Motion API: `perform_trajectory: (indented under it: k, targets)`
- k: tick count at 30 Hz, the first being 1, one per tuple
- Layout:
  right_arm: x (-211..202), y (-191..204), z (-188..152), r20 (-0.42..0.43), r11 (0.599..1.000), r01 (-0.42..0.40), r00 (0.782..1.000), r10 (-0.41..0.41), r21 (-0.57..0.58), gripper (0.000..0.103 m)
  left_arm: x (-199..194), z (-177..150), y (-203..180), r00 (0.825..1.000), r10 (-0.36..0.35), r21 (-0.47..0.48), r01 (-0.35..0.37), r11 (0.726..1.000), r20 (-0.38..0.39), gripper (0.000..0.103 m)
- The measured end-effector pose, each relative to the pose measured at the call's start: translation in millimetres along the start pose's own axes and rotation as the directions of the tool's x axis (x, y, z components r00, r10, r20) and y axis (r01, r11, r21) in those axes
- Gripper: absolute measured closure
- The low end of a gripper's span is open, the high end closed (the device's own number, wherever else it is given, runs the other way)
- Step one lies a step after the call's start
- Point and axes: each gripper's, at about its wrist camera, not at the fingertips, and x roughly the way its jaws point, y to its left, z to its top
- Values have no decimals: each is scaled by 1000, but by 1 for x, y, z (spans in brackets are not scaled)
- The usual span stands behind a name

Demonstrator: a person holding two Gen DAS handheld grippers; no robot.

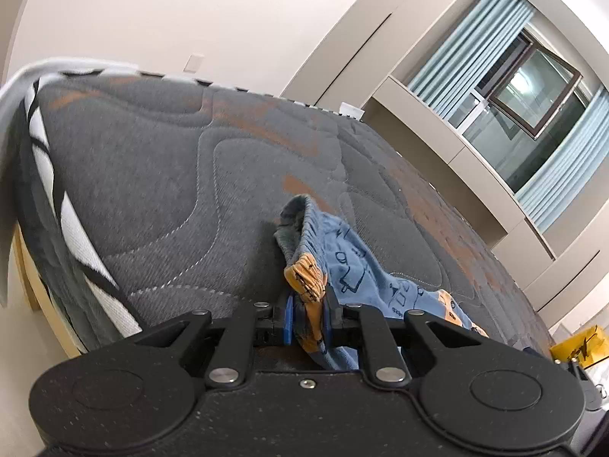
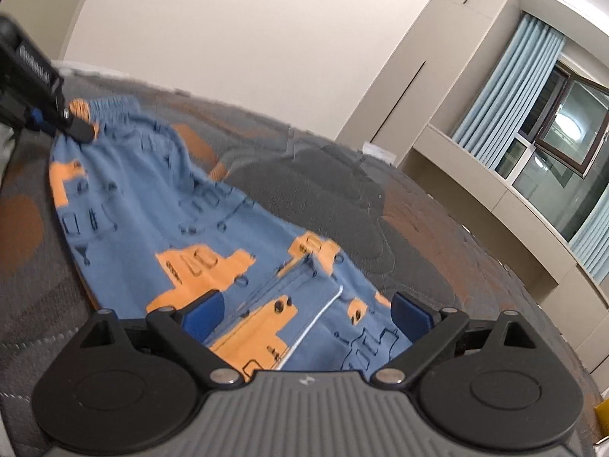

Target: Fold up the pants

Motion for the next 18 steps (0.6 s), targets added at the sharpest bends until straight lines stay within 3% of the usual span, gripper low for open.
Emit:
perform_trajectory:
  k: [3,8,12,14,18]
  targets:
    - [-14,-16,-2,42,997,4,999,-7,83,5,-5,2,-11,1000,3,37,-4,999,25,87]
    - [-24,-40,-19,12,979,136,990,-139,151,1,-10,9,-31,998,0,101,-6,995,67,87]
    - [-16,-41,-31,-34,988,86,996,-82,127,1,-13,13,-51,995,-12,134,-1,991,99,87]
    - [-16,-37,-35,-33,991,98,995,-95,95,1,-14,13,-64,994,-19,158,2,987,109,87]
    - [-30,-58,-43,17,976,67,997,-72,205,1,-17,12,-98,992,-50,233,21,972,119,87]
